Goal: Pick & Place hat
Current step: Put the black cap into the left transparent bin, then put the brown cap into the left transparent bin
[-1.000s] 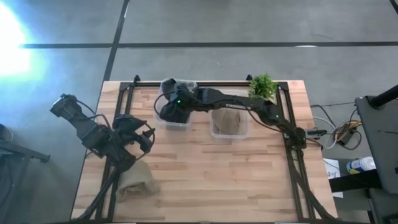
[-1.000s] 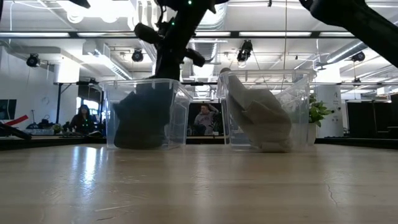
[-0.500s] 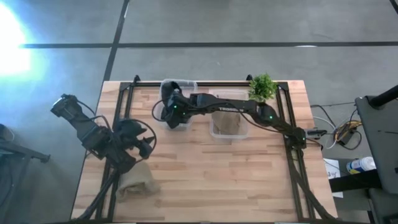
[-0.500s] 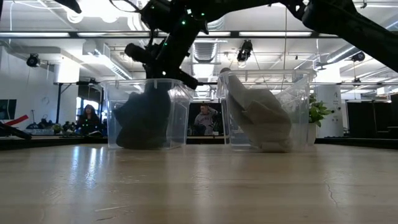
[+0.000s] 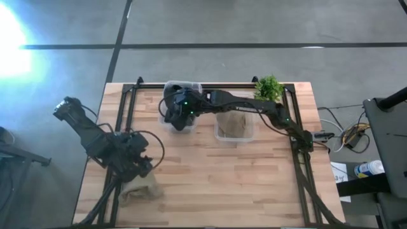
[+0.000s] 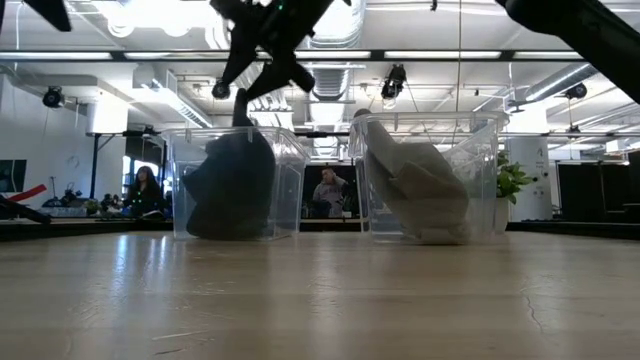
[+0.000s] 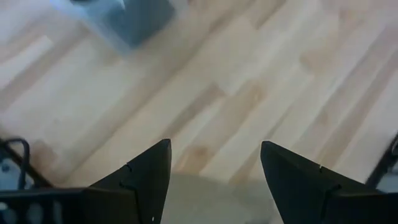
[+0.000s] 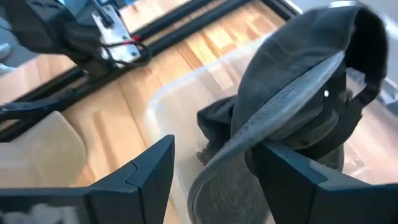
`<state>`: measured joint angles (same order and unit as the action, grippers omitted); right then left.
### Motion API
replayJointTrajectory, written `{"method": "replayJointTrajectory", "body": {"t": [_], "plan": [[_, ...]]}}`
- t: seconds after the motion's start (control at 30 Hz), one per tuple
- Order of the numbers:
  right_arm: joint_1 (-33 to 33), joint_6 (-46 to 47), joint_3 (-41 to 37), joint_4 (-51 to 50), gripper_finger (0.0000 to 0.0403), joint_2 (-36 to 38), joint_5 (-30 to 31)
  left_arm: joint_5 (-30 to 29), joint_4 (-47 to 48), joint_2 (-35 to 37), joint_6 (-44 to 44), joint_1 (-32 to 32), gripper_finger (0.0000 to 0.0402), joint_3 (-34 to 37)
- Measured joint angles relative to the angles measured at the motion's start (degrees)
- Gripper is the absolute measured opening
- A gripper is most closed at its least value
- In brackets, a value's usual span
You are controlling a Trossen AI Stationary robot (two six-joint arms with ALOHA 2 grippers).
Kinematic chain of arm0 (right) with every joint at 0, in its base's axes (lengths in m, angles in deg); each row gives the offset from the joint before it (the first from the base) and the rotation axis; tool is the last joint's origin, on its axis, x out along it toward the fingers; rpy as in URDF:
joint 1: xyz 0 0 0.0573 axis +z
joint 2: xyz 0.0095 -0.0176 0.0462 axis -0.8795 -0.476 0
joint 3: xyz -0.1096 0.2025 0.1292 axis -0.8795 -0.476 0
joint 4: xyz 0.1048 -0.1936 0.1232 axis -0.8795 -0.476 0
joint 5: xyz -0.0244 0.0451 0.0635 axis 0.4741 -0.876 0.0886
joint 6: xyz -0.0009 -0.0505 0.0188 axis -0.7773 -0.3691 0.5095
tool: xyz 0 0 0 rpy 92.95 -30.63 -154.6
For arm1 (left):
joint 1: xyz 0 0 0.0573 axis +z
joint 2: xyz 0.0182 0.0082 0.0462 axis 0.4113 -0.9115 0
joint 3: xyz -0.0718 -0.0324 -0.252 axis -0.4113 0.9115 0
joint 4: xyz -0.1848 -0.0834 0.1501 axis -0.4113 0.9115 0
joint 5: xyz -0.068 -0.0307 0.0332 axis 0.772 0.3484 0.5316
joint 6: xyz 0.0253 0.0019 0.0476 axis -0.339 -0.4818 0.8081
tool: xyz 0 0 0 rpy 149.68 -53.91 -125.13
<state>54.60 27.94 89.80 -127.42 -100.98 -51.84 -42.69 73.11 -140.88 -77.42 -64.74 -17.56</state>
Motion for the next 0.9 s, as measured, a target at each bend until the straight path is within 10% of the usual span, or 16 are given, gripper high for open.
{"method": "replayJointTrajectory", "body": {"t": [0.9], "plan": [[18.2, -10.0, -1.1, -11.6, 0.021, 6.4, 1.7, 23.4, -3.2, -25.1, 12.8, -12.1, 0.0241, 0.0]]}}
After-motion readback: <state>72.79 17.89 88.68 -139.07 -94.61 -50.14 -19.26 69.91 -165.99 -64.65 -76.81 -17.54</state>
